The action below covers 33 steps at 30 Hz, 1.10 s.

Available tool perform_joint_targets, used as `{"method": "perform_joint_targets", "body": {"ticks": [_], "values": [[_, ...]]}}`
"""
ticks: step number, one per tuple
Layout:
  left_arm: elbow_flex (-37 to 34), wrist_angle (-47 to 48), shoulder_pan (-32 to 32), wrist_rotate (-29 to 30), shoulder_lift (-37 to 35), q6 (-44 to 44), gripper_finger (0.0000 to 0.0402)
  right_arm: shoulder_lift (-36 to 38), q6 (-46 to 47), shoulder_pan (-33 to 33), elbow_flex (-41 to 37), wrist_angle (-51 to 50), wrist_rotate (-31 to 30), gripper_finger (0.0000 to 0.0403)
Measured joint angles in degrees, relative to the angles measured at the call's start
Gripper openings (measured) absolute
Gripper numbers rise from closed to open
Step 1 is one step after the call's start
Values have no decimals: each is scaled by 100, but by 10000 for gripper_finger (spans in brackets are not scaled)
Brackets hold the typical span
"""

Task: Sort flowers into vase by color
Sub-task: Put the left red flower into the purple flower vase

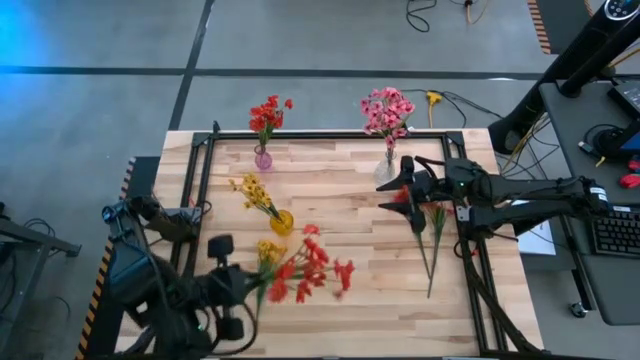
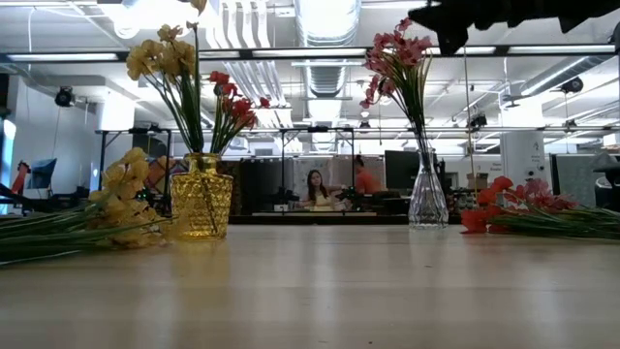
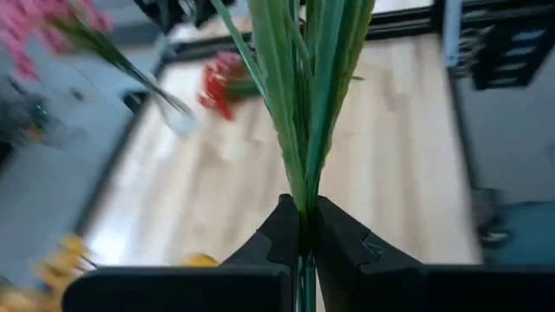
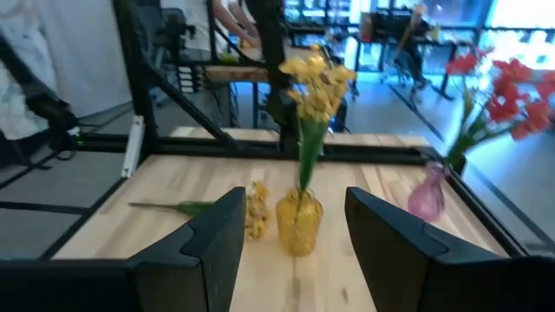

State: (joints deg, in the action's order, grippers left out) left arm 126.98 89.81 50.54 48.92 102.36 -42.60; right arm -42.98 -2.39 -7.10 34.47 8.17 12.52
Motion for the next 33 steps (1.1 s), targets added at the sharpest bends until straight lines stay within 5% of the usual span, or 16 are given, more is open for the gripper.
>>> {"method": "perform_joint_targets", "body": {"ticks": [8, 14, 21, 33], "values": [[-359, -1039, -978, -277, -132, 2652, 5, 0, -17, 123, -1, 112, -5, 192], [-1071, -2095, -1587, -789, -441, 3716, 5, -107, -220, 213, -1, 177, -6, 192], [-3039, -4530, -1974, -1155, -1214, 4568, 5, -678, -536, 694, -25, 923, -57, 192], [-6334, -9399, -2121, -764, -2096, 5208, 5, -2107, -998, 1239, -25, 3558, -230, 192]]}}
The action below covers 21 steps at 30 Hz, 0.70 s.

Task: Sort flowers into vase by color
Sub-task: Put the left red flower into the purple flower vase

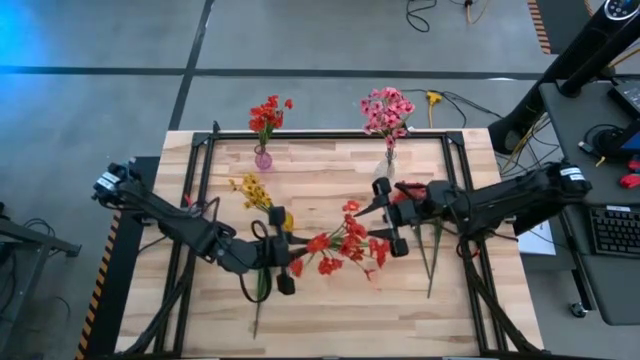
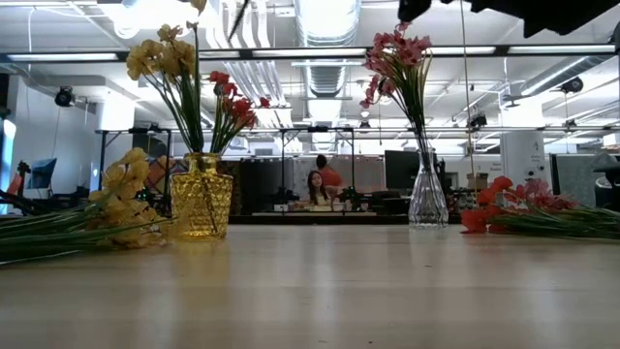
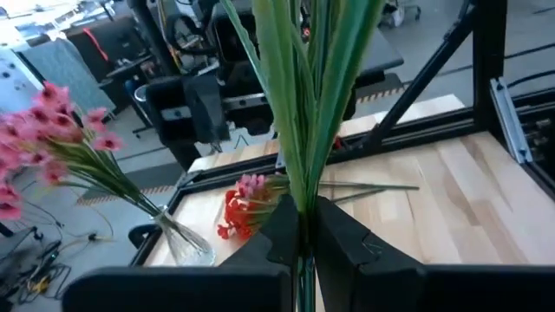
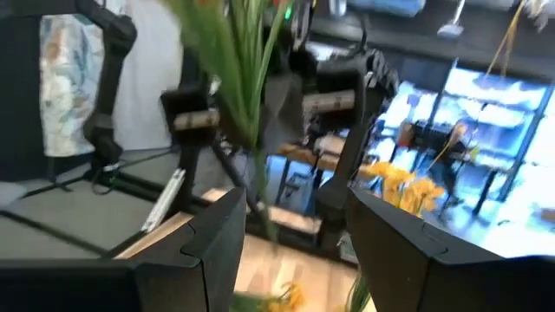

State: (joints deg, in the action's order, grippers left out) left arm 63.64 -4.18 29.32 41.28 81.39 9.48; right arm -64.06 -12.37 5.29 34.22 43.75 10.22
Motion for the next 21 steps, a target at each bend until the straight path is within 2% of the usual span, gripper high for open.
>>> {"method": "perform_joint_targets", "body": {"ticks": [7, 15, 21], "values": [[-578, -1023, -117, 11, 141, 161, 5, -751, -41, 75, 557, 288, -128, 208], [-680, -1184, -210, 19, 146, 161, 5, -1496, 38, 160, 1290, 217, -82, 258], [-680, -1179, -217, 20, 140, 161, 5, -1738, 96, 161, 1676, -203, 82, 274]]}}
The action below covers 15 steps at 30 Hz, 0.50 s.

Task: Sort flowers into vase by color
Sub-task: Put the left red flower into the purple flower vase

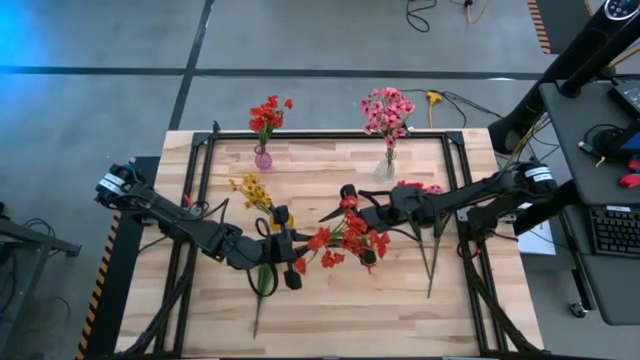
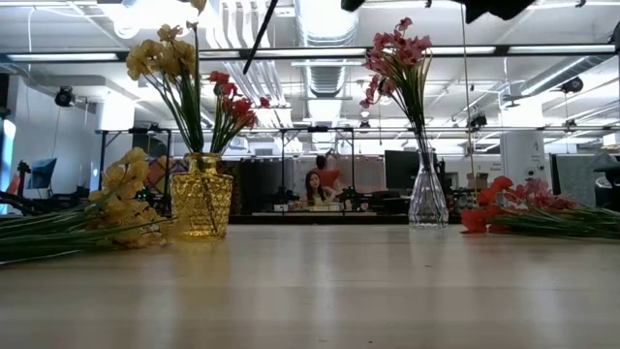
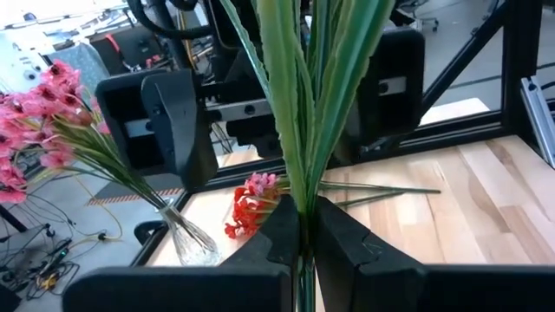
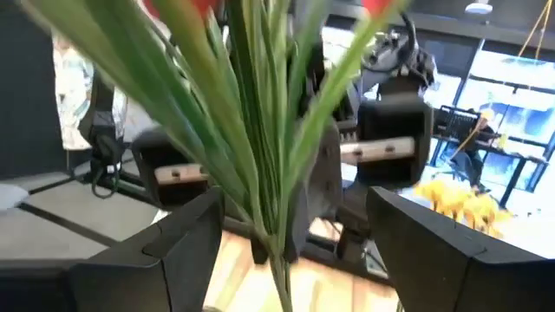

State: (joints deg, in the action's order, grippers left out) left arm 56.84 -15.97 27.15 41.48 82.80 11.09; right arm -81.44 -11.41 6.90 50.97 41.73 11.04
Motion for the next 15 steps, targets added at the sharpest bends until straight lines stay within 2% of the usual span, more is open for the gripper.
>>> {"method": "perform_joint_targets", "body": {"ticks": [7, 15], "values": [[0, -65, -30, 12, -1, -13, 7, -118, -122, 51, 452, -569, 14, 251], [9, -103, -26, 132, -6, -17, 12, -119, -219, 71, 519, -706, 10, 151]]}}
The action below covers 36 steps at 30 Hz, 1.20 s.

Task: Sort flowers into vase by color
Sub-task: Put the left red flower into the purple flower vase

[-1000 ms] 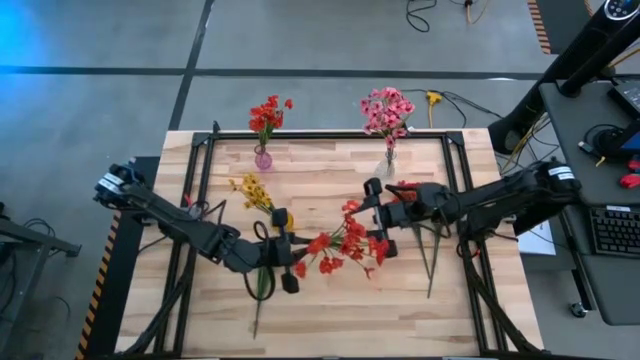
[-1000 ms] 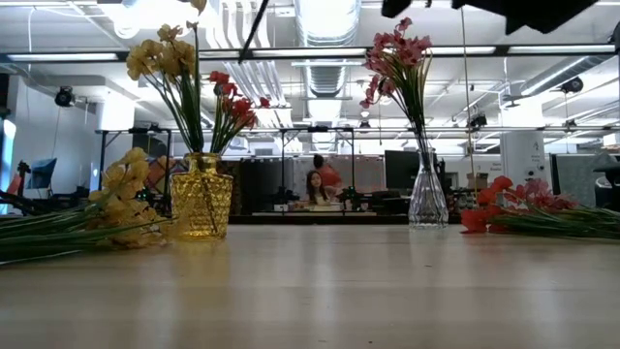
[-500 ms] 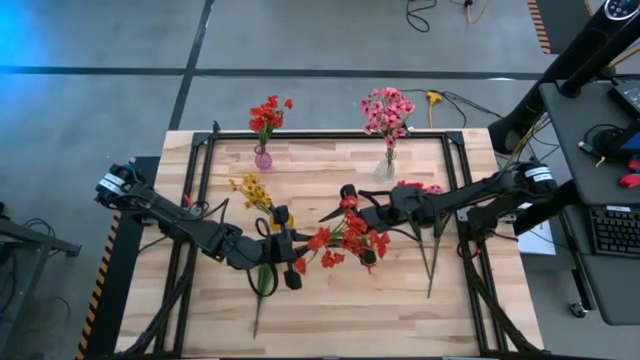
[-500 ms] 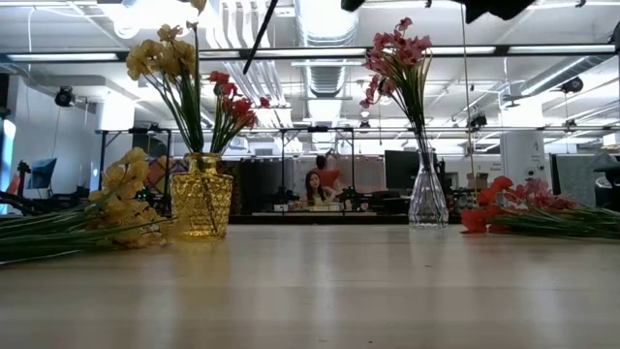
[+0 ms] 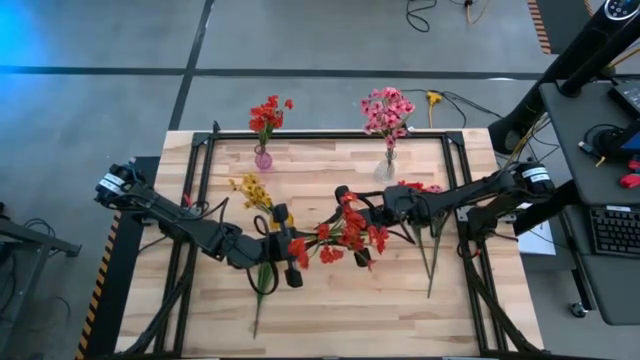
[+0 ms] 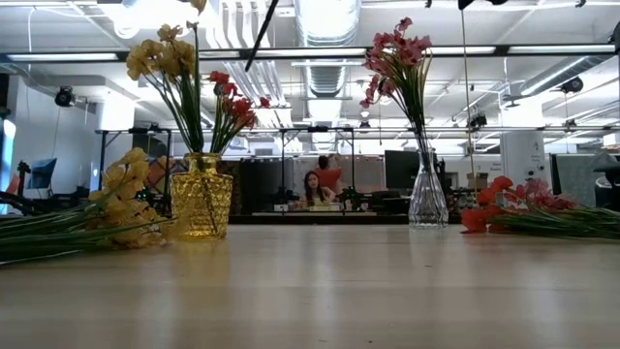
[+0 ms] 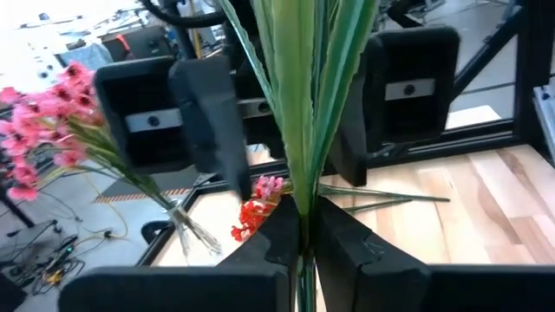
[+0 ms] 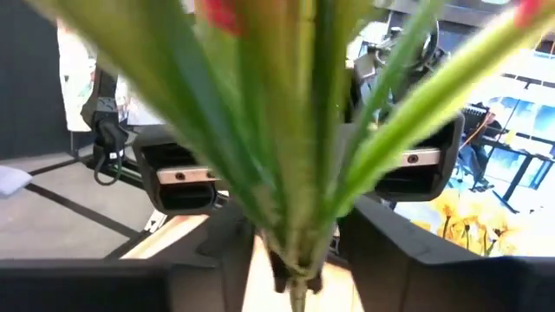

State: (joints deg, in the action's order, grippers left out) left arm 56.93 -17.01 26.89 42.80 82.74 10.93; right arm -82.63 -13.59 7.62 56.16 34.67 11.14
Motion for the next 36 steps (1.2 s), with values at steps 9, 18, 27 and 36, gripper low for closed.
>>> {"method": "perform_joint_targets", "body": {"ticks": [9, 18, 27, 36], "values": [[2, -12, 12, 168, -13, -96, 89, 31, -45, 0, -4, -25, -15, 86], [2, -12, 12, 172, -24, -156, 171, 297, -9, 0, -4, -260, -65, 70], [4, -357, -100, -456, -26, -102, 189, 749, -95, 0, 220, -1253, -131, 56], [11, -622, -564, -876, -28, -555, 169, 541, -277, -2, 1034, -2636, -385, 58]]}}
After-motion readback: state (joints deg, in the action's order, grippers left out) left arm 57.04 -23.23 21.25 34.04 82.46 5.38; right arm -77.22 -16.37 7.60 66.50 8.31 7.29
